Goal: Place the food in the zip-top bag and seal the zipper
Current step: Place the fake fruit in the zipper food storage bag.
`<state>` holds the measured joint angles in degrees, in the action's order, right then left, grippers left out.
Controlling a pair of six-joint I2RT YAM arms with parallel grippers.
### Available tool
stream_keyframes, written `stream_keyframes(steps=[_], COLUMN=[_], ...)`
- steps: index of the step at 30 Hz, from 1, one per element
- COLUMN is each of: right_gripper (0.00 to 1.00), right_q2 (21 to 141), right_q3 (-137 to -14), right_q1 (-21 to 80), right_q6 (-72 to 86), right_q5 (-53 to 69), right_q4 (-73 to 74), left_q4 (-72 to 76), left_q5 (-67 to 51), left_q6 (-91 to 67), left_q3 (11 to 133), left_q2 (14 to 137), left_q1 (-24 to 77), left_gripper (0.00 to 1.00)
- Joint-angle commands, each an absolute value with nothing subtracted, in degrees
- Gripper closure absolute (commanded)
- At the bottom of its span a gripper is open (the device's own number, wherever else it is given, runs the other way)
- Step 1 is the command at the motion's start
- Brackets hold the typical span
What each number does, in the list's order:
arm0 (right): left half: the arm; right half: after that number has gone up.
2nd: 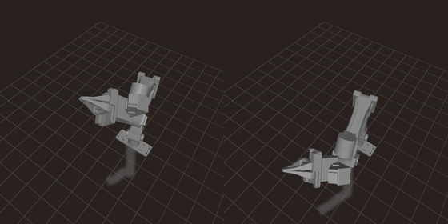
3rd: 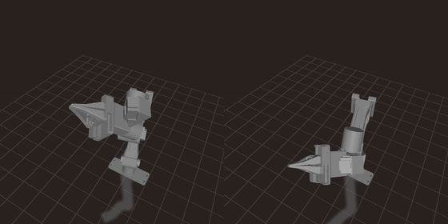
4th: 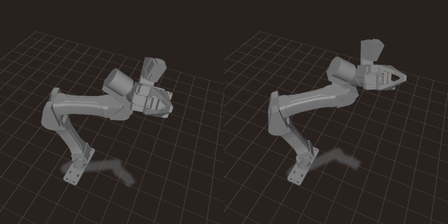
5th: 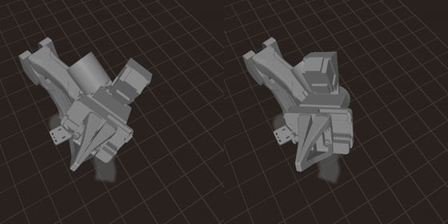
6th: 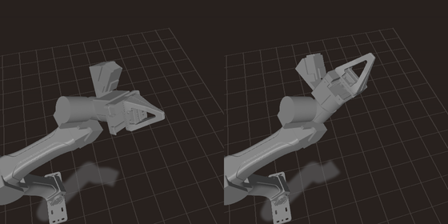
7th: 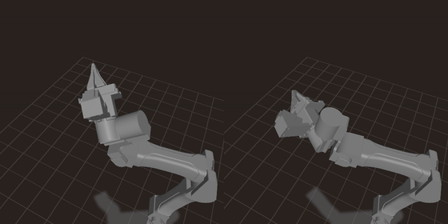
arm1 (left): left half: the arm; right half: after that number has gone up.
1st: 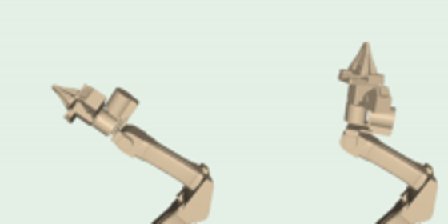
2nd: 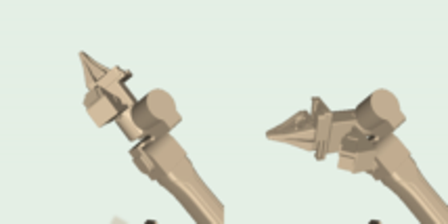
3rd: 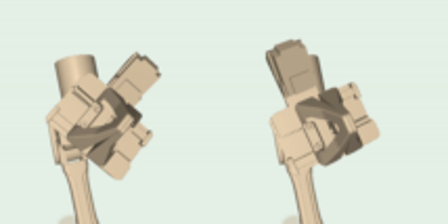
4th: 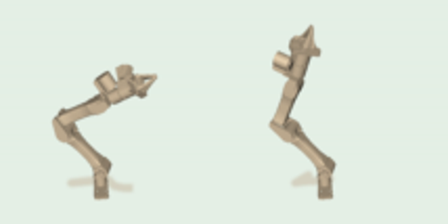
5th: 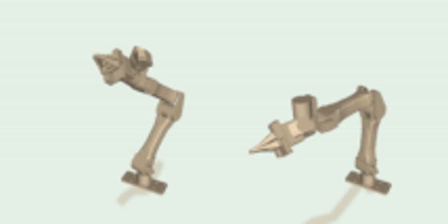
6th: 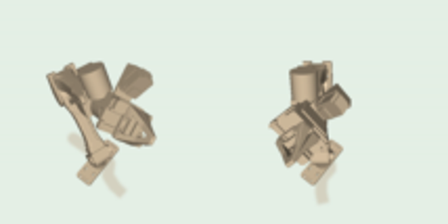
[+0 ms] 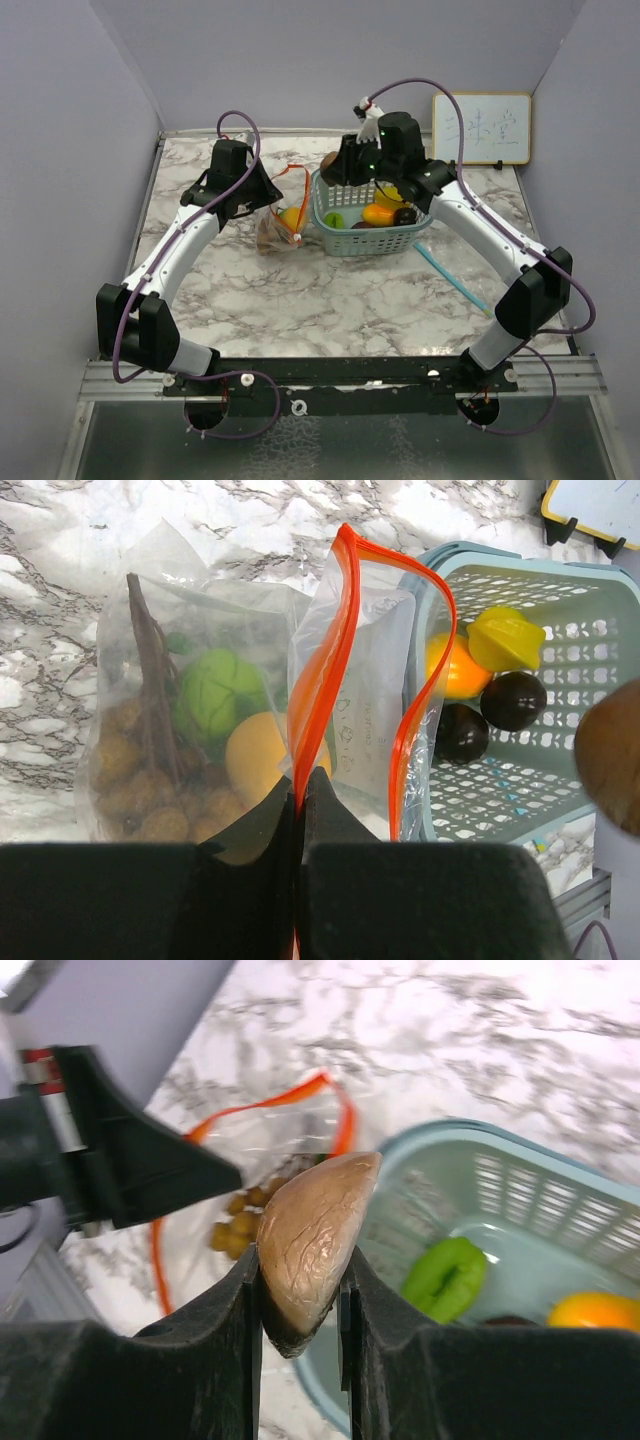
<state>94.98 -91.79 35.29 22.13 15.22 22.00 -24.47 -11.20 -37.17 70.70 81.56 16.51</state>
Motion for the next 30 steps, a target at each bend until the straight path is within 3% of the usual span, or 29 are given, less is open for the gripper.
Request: stream_keyframes(steps=[1, 4, 6, 10, 16, 19, 21, 30], right_gripper=[0.94, 0.93, 0.85, 0.65, 0.21, 0.13, 0.01, 0.00], right_q2=[100.9, 105.0, 107.7, 109.7, 107.9, 106.6, 105.3, 97.8], right_q3=[-95.5, -98.5, -100.8, -102.6, -103.1, -103.6, -104.0, -102.2], right_q1=[39.4, 39.5, 39.5, 39.5, 39.5, 39.5, 39.6, 38.1], right_q6=[24.7, 27.9, 29.5, 29.8, 27.9, 26.6, 26.0, 21.0], right_q5=[21.4, 21.7, 21.0, 18.7, 17.2, 16.7, 15.5, 0.0], right_q4=[19.6, 19.5, 21.5, 25.1, 26.7, 28.0, 29.3, 38.8], left_q4=[-22.7, -23.0, -23.3, -23.7, -24.0, -23.7, -23.4, -23.2], left_q5=[-12.9, -12.8, -12.7, -12.4, -11.7, -11.9, -12.0, -11.8], left_q6=[-37.7, -37.7, -37.7, -37.6, -36.7, -36.7, -36.8, -36.8], left_q3=[70.9, 70.6, 70.3, 69.7, 69.8, 69.9, 69.9, 70.3], left_q2=[80.9, 80.0, 79.5, 78.4, 78.1, 78.5, 78.9, 78.9], left_q1=[16.3, 16.3, 16.3, 16.3, 16.3, 16.3, 16.3, 16.3], left_gripper=[1.00, 1.00, 1.00, 1.00, 1.00, 1.00, 1.00, 1.00])
